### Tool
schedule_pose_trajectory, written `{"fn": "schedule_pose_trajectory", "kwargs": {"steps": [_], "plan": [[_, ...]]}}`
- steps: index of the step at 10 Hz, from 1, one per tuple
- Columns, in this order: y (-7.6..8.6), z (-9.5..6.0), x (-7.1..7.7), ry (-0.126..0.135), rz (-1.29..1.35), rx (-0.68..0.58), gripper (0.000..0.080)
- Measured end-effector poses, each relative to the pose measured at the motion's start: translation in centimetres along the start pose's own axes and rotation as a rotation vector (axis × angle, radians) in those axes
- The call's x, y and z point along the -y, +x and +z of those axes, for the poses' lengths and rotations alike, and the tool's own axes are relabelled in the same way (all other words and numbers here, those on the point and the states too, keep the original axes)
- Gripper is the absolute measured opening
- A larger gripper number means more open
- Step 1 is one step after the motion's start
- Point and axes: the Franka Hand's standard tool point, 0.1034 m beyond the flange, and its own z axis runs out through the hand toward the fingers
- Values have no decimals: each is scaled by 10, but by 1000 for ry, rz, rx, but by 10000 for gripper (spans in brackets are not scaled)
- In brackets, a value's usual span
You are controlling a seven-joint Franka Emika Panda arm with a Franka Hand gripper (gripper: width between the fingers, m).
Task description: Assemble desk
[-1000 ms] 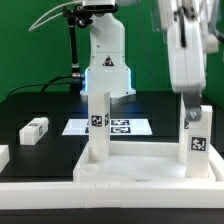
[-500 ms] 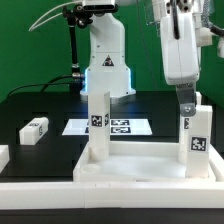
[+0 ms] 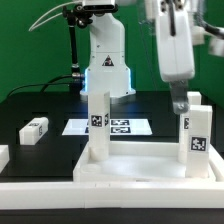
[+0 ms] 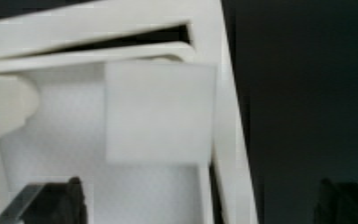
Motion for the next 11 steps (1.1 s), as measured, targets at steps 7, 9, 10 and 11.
{"fn": "schedule_pose_trajectory", "kwargs": {"steps": [7, 9, 10, 11], "plan": [[49, -36, -13, 20, -469, 18, 649], [50, -36, -13, 21, -614, 17, 649], [62, -37, -17, 21, -773, 14, 649], [84, -41, -28, 13, -898, 15, 649]]}}
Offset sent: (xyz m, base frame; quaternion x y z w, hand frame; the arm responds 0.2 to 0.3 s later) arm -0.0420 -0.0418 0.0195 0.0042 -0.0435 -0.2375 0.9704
